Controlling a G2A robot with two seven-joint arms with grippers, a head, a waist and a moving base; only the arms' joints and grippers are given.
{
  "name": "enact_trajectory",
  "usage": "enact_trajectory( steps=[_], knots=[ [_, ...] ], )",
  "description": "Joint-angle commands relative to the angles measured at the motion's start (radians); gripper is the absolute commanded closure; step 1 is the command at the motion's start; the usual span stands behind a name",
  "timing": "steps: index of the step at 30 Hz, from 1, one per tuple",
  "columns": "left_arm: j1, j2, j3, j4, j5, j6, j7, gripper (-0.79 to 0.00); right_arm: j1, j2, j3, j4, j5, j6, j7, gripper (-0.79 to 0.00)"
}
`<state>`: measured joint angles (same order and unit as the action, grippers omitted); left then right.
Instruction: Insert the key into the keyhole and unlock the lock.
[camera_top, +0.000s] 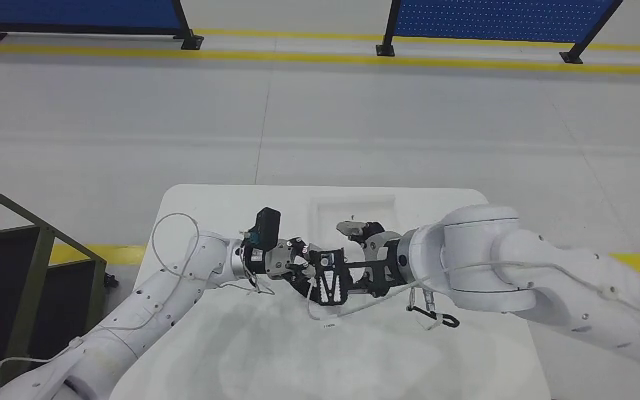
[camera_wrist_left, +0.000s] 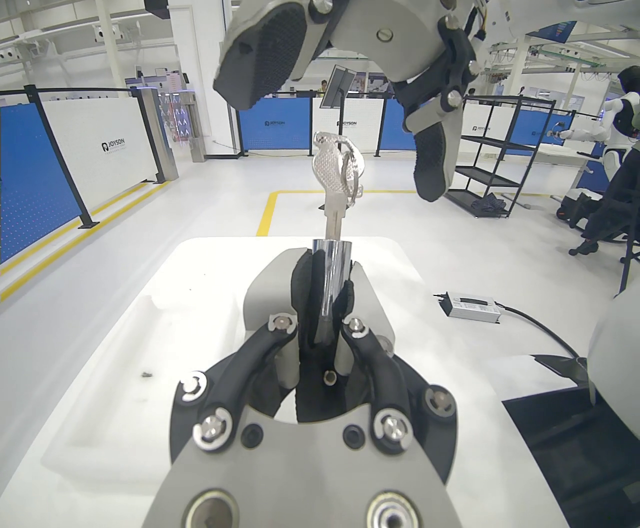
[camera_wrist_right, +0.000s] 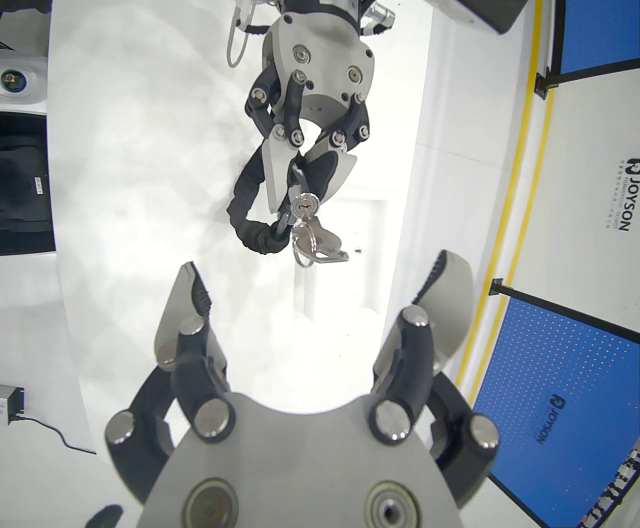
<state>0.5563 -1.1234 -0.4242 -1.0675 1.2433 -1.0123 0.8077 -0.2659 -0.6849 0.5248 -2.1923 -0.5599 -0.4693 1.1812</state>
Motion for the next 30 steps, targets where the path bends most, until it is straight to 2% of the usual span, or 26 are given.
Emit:
enact_trajectory(
  steps=[1, 3, 10, 14, 16, 20, 21, 23, 30],
  knots=[
    [-0.006, 0.000, 0.012, -0.001, -0.004, 0.000, 0.000, 0.000, -0.010, 0.002, 0.008, -0.010, -0.006, -0.007, -0.008, -0.175],
    [-0.012, 0.000, 0.024, -0.001, -0.010, 0.000, 0.000, 0.000, -0.019, 0.003, 0.011, -0.017, -0.014, -0.013, -0.008, -0.157],
    [-0.036, -0.005, 0.066, -0.001, -0.029, 0.000, 0.000, 0.000, -0.039, -0.002, 0.017, -0.026, -0.030, -0.025, -0.015, -0.169],
    [-0.049, -0.007, 0.086, 0.000, -0.040, 0.000, 0.000, 0.000, -0.044, -0.007, 0.019, -0.024, -0.029, -0.024, -0.008, -0.108],
    [-0.053, -0.008, 0.094, 0.001, -0.047, 0.000, 0.000, 0.000, -0.046, -0.009, 0.022, -0.022, -0.030, -0.024, -0.007, -0.040],
    [-0.062, -0.009, 0.108, 0.001, -0.062, 0.000, 0.000, 0.000, -0.056, -0.012, 0.027, -0.020, -0.030, -0.022, -0.006, -0.080],
    [-0.065, -0.009, 0.111, 0.002, -0.064, 0.000, 0.000, 0.000, -0.059, -0.012, 0.030, -0.017, -0.028, -0.017, -0.007, -0.071],
    [-0.069, -0.011, 0.119, 0.002, -0.068, 0.000, 0.000, 0.000, -0.068, -0.012, 0.038, -0.009, -0.017, 0.011, -0.010, 0.000],
    [-0.082, -0.015, 0.140, 0.005, -0.078, 0.000, 0.000, 0.000, -0.113, -0.009, 0.077, 0.010, 0.052, 0.104, -0.053, 0.000]
  ],
)
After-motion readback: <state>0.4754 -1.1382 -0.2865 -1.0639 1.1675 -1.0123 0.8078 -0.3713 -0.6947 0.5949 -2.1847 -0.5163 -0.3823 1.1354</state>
